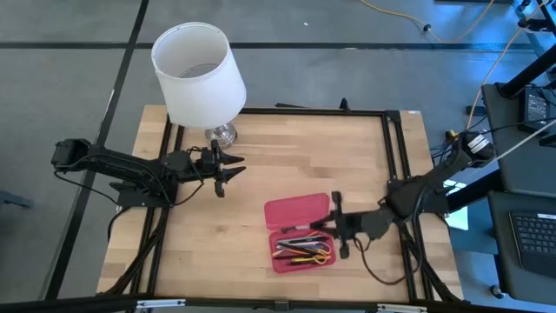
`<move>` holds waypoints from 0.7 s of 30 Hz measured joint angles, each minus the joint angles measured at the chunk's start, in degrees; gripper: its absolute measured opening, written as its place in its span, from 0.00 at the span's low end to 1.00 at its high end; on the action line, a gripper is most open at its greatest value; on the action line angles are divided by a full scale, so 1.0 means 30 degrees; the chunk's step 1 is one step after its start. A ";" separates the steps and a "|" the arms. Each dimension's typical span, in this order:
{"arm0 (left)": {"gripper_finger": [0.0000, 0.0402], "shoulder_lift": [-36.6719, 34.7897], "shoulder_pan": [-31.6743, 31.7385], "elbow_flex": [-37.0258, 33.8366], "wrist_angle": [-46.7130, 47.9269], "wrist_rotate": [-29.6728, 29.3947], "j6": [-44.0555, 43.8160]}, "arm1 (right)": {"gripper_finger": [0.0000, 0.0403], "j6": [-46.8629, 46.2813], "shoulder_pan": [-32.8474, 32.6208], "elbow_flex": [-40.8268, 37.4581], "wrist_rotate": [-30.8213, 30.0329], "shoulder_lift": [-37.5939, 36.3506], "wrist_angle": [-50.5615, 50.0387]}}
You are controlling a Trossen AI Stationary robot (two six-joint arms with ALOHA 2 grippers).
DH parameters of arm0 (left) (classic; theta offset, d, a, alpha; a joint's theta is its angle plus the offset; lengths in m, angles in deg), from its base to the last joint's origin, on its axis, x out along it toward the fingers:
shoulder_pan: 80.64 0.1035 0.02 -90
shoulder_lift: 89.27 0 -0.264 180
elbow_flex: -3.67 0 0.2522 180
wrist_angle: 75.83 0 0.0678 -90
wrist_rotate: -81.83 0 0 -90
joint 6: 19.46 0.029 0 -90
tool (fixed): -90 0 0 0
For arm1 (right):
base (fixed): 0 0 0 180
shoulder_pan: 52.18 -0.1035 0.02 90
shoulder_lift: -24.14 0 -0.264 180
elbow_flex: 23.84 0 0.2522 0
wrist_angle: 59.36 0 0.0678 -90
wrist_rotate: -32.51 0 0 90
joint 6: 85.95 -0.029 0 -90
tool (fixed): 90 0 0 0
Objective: Pick & place school supplies into a supply box
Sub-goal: Put the transparent pen into the pink supply box
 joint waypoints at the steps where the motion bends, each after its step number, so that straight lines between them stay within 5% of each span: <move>1: 0.33 0.0000 0.0006 0.0000 0.0001 0.0000 0.0000 | 0.12 -0.0532 -0.0249 0.0146 -0.0016 0.0262 -0.0036; 11: 0.34 0.0000 0.0007 0.0000 0.0000 0.0000 0.0000 | 0.12 -0.5148 -0.1882 0.0091 -0.1940 0.2959 -0.0496; 21: 0.33 0.0000 0.0007 0.0000 0.0000 -0.0001 0.0000 | 0.12 -0.8038 -0.1897 0.0077 -0.1432 0.6215 -0.0539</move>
